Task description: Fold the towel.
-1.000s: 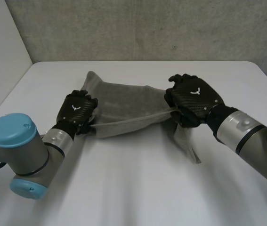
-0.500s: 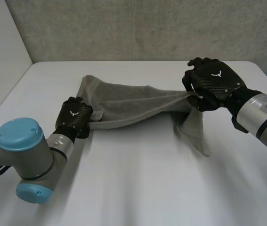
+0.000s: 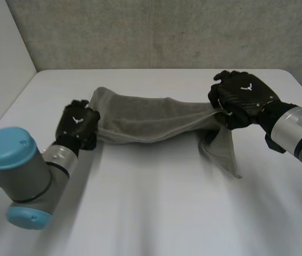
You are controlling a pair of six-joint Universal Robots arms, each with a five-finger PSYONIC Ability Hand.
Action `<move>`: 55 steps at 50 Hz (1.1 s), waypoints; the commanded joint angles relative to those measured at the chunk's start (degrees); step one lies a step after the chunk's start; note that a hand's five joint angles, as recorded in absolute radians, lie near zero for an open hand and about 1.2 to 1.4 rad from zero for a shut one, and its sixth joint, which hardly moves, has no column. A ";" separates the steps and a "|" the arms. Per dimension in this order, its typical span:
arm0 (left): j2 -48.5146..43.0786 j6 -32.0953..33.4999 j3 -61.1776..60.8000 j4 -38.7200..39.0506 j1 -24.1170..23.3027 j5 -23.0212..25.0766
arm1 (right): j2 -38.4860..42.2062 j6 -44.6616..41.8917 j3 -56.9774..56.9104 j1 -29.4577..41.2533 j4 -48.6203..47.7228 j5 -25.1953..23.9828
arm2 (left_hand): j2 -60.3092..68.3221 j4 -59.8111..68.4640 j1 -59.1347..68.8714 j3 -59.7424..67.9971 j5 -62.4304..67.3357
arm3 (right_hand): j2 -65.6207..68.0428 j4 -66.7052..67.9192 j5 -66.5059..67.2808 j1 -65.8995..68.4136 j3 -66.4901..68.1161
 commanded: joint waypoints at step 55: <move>9.57 -0.35 -0.84 -13.46 5.00 3.54 | 5.96 10.69 8.47 16.87 -10.40 20.25 | 2.80 -3.18 5.85 -2.83 3.40 | -76.69 -3.32 -66.62 -74.49 -0.70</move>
